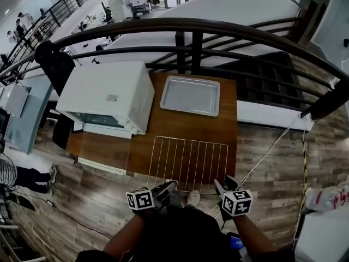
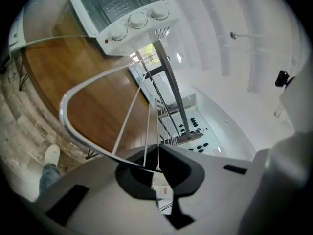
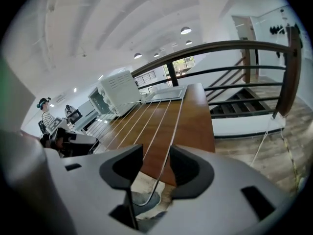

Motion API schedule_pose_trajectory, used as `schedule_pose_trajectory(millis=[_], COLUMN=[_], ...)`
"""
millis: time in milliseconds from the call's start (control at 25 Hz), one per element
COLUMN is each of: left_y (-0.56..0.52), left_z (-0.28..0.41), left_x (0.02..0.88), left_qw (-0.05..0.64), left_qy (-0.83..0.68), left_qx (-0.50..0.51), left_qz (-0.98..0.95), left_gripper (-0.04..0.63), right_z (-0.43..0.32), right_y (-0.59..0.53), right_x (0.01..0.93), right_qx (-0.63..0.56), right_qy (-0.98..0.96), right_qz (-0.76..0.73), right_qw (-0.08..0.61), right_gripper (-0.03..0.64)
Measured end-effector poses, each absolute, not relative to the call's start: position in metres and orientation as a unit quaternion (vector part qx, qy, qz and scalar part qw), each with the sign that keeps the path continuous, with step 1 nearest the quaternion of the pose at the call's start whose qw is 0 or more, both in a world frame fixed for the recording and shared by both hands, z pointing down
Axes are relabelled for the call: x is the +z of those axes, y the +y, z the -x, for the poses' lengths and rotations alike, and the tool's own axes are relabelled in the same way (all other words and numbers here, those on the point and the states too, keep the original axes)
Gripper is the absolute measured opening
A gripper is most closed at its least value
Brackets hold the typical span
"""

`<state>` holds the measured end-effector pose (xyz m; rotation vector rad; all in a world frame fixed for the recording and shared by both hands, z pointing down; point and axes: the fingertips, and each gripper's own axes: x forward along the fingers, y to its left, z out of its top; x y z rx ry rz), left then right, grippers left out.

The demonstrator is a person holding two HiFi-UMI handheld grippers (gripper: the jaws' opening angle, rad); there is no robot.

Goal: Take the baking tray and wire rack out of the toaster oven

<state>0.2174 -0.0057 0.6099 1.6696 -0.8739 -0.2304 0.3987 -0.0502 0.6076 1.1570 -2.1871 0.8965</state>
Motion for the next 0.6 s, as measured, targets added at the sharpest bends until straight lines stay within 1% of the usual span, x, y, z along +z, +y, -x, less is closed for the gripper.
schedule_pose_trajectory(millis=[320,600], left_y=[-0.002,-0.002], left_z=[-0.214,-0.208], left_x=[0.652,0.672], left_qw=[0.639,0.658], left_qy=[-0.363,-0.367], left_qx=[-0.097,-0.088], left_qz=[-0.671,-0.652], left_gripper=[0.011,0.012], right_z=[-0.394,-0.388], right_y=[-0.046,-0.048], right_x=[0.649,0.671], right_qx=[0.365,0.362], right_qy=[-0.778,-0.763], right_qz=[-0.410,-0.413], right_qw=[0.306,0.341], right_gripper=[0.179,0.187])
